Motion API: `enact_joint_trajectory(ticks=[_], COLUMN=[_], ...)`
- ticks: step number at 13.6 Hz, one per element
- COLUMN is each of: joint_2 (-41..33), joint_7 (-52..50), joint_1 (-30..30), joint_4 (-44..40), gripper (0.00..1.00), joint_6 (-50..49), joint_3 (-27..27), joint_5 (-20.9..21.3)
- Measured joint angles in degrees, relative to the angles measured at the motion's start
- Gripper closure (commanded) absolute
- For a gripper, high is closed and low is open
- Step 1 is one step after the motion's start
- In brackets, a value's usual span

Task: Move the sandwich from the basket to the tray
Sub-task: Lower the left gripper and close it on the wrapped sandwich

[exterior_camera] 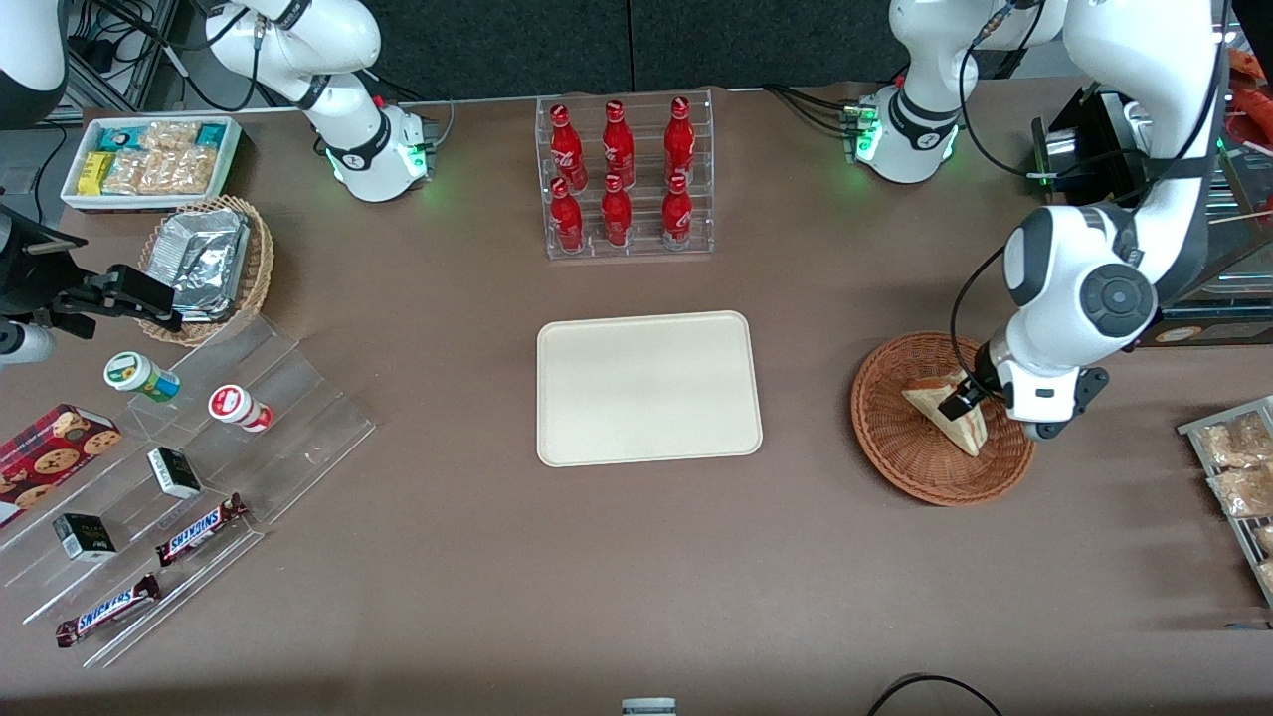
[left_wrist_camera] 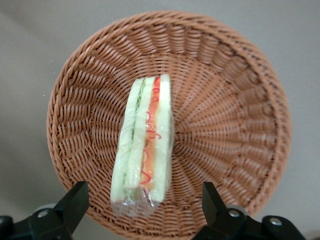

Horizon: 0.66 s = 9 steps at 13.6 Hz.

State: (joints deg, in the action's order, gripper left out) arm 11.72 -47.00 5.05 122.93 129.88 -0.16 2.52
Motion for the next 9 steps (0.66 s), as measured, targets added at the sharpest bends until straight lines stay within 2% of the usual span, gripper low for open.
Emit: enact_joint_trajectory(ticks=[7, 8, 9], joint_2=[1.94, 2.61, 3.36], joint_7=[-0.26, -0.28, -0.33], joint_1=[-0.03, -0.05, -0.08], joint_4=[2.25, 2.27, 2.29], gripper=[0.00, 0.04, 0.17], joint_6=[4.17, 5.05, 5.72], joint_3=[0.05, 0.08, 0.12], joint_5=[1.41, 1.42, 1.42])
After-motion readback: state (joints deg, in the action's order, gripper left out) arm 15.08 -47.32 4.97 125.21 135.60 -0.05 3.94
